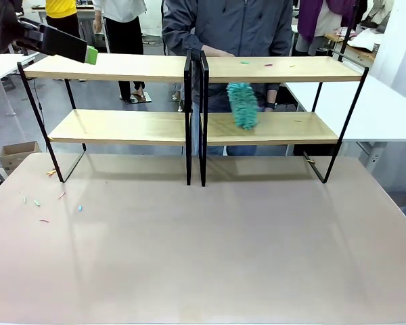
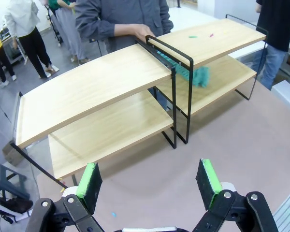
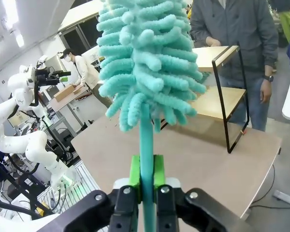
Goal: Clean the shelves.
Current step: Clean another randomly selected level of the Shelf with the Duster.
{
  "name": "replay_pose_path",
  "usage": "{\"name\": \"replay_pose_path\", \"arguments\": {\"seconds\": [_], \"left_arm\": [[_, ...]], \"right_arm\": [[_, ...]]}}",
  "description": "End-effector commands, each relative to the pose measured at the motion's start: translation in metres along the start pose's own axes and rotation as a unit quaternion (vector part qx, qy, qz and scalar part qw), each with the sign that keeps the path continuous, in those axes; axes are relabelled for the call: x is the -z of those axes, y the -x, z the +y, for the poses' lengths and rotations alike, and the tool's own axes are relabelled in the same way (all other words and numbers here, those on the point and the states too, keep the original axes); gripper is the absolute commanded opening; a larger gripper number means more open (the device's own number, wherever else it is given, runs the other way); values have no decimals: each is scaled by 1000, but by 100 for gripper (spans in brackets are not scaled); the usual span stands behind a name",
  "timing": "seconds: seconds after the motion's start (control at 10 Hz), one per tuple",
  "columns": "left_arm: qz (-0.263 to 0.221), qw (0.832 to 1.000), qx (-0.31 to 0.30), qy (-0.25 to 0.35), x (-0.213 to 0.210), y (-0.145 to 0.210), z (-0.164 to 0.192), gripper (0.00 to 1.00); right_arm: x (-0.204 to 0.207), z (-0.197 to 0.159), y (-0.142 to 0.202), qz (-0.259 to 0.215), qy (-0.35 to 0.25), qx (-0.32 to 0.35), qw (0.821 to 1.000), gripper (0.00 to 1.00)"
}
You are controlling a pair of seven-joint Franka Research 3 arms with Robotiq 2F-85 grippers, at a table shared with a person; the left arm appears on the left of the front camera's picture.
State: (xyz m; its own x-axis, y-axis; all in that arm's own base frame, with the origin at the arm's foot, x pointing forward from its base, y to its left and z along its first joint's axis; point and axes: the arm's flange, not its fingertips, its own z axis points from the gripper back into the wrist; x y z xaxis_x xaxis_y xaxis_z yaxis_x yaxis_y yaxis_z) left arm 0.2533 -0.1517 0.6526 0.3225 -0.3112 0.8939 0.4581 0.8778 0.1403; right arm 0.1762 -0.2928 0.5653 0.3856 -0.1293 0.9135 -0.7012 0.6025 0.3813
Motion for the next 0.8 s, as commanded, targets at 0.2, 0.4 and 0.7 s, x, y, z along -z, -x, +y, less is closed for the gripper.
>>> {"name": "replay_pose_path", "arguments": {"seconds": [0.2, 0.4, 0.7], "left_arm": [[-2, 1000, 0, -1, 1, 3, 0, 100], [-2, 1000, 0, -1, 1, 3, 0, 100], [-2, 1000, 0, -1, 1, 3, 0, 100]], "right_arm": [[-3, 0, 0, 9, -3, -17, 1000, 12], [1, -1, 0, 1, 0, 0, 1000, 12], [90, 56, -35, 142, 32, -122, 982, 12]]}}
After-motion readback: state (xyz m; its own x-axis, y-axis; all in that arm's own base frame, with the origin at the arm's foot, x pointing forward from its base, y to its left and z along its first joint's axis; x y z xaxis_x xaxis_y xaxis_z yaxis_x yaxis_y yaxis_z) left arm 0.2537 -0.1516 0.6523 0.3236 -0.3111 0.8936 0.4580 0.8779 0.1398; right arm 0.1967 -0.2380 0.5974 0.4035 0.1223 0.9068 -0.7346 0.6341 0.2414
